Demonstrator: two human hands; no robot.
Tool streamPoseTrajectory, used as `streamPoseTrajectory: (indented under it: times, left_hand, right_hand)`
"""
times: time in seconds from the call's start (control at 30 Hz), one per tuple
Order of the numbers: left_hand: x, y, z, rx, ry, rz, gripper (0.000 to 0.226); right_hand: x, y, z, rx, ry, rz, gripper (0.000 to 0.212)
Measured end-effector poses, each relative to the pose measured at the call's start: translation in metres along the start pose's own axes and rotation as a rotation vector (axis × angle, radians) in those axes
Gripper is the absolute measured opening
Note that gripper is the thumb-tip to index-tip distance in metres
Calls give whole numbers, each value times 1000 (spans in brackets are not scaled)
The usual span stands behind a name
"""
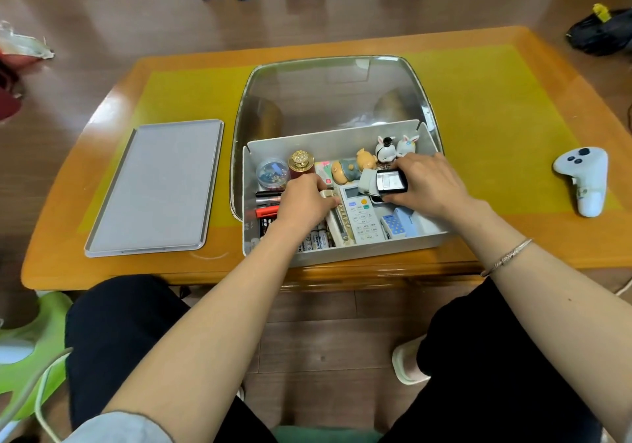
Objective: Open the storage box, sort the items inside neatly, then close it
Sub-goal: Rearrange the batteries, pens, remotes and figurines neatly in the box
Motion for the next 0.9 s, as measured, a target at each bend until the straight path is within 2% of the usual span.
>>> streamPoseTrajectory:
  times: [0.17, 0.43, 0.57, 0.63, 0.7, 0.8, 0.9]
  left_hand:
    - [1, 3, -2, 35, -28, 21, 40]
    - [2, 8, -6, 45, -19, 2, 27]
    - [3, 6, -8, 42, -8, 34, 32]
    - [3, 4, -10, 126, -67, 120, 40]
    - [4, -3, -13, 295, -85, 223, 46]
    - [14, -18, -15, 520, 24, 388, 57]
    - [26, -28, -12, 543, 119, 555, 75]
  right_hand:
    - [-1, 1, 0, 2, 5, -3, 46]
    - [-2, 1, 0, -1, 12, -8, 50]
    - [-1, 1, 0, -4, 12, -8, 50]
    - [-1, 1, -1, -7, 6, -4, 50]
    - [-2, 1, -1, -3, -9, 19, 49]
    - [-5, 0, -2, 20, -51, 99, 47]
    - [-10, 0, -3, 85, -130, 205, 46]
Point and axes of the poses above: each hand's wrist, its own z-axis towards the middle knuckle, its own x-axis out of the palm, y = z × x, the point moved 1 cm from there along z, towards the middle knuckle, and after that the axes turned 11 degrees about -y, right-handed, at the moved point
